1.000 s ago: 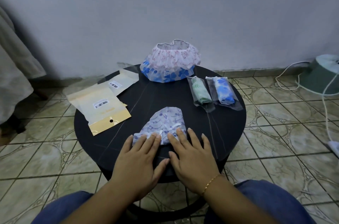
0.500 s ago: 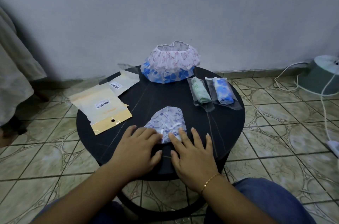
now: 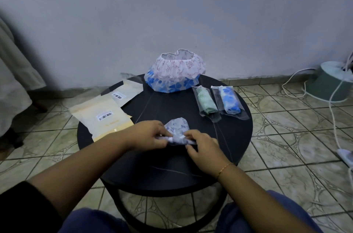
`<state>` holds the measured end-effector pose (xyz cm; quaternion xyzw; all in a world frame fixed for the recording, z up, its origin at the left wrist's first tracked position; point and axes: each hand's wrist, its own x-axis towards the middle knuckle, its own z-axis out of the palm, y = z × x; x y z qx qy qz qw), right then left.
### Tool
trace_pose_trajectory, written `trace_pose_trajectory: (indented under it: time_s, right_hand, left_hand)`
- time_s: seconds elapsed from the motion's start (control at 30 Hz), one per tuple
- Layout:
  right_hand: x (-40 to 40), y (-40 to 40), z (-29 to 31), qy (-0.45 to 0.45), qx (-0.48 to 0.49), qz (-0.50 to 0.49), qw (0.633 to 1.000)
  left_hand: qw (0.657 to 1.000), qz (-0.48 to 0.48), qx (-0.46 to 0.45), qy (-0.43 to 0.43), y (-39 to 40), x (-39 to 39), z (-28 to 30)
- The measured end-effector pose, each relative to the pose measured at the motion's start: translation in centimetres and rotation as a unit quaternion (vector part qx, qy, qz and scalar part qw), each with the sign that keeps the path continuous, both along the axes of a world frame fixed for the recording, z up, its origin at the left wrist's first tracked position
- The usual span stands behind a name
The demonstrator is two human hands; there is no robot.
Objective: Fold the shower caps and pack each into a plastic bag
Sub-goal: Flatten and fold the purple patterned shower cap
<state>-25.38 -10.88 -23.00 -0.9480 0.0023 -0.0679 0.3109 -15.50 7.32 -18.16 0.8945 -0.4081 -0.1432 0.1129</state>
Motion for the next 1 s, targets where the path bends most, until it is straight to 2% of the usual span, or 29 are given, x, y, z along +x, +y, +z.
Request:
trace_pose_trajectory:
  time_s: [0.07, 0.2, 0.33, 0.4, 0.43, 0.47, 0.53, 0.57, 0.67, 0.73, 0.8, 0.87, 0.93, 1.0]
  right_hand:
    - [0.9, -0.5, 0.0, 0.019, 0.081, -0.028, 0.996]
    - [2.6, -1.0, -0.1, 0.061, 0.185, -0.082, 0.977]
    - [4.1, -0.7, 0.3, 0.070, 0.203, -0.125, 0.969]
    - [4.7, -0.4, 0.7, 0.083, 0.186, -0.137, 0.969]
    - [4.9, -0.3, 0.8, 0.092, 0.178, -0.140, 0.970]
    - [5.2, -0.3, 0.9, 0.102, 0.169, -0.144, 0.970]
    - [5.6, -0.2, 0.9, 0.122, 0.149, -0.152, 0.969]
    - [5.8, -0.1, 1.0, 0.127, 0.142, -0.154, 0.970]
    - [5.7, 0.2, 0.9, 0.109, 0.132, -0.167, 0.971]
    - [5.1, 0.5, 0.5, 0.048, 0.118, -0.157, 0.979]
    - [4.4, 0.6, 0.2, -0.013, 0.086, -0.116, 0.989]
    - [3.9, 0.2, -0.2, -0.023, 0.037, -0.055, 0.998]
    - [3.6, -0.5, -0.5, -0.027, -0.054, -0.009, 0.998]
    - [3.5, -1.1, -0.5, -0.074, -0.125, 0.015, 0.989]
  left_hand:
    - [0.999, 0.031, -0.006, 0.042, -0.2, 0.9, 0.2]
    - [0.972, 0.125, -0.116, 0.161, 0.1, 2.4, -0.7]
    - [0.966, 0.160, -0.129, 0.157, 0.5, 3.0, -1.6]
    - [0.969, 0.173, -0.119, 0.134, 0.5, 3.1, -1.8]
    - [0.976, 0.169, -0.103, 0.088, 0.4, 3.1, -2.0]
    - [0.985, 0.151, -0.086, 0.005, 0.3, 3.1, -2.3]
    - [0.975, 0.085, -0.095, -0.183, 0.0, 2.4, -2.7]
    - [0.968, 0.046, -0.108, -0.222, -0.3, 1.9, -2.7]
    - [0.971, -0.023, -0.079, -0.226, -1.1, 0.8, -3.2]
    - [0.974, -0.013, -0.067, -0.217, -1.2, 0.6, -3.6]
    - [0.973, 0.015, -0.093, -0.209, -1.3, 0.8, -3.9]
    - [0.971, 0.043, -0.108, -0.209, -1.3, 0.5, -3.9]
    - [0.967, 0.054, -0.116, -0.218, -1.1, 0.3, -4.0]
    - [0.968, 0.051, -0.127, -0.211, -0.8, 0.3, -4.2]
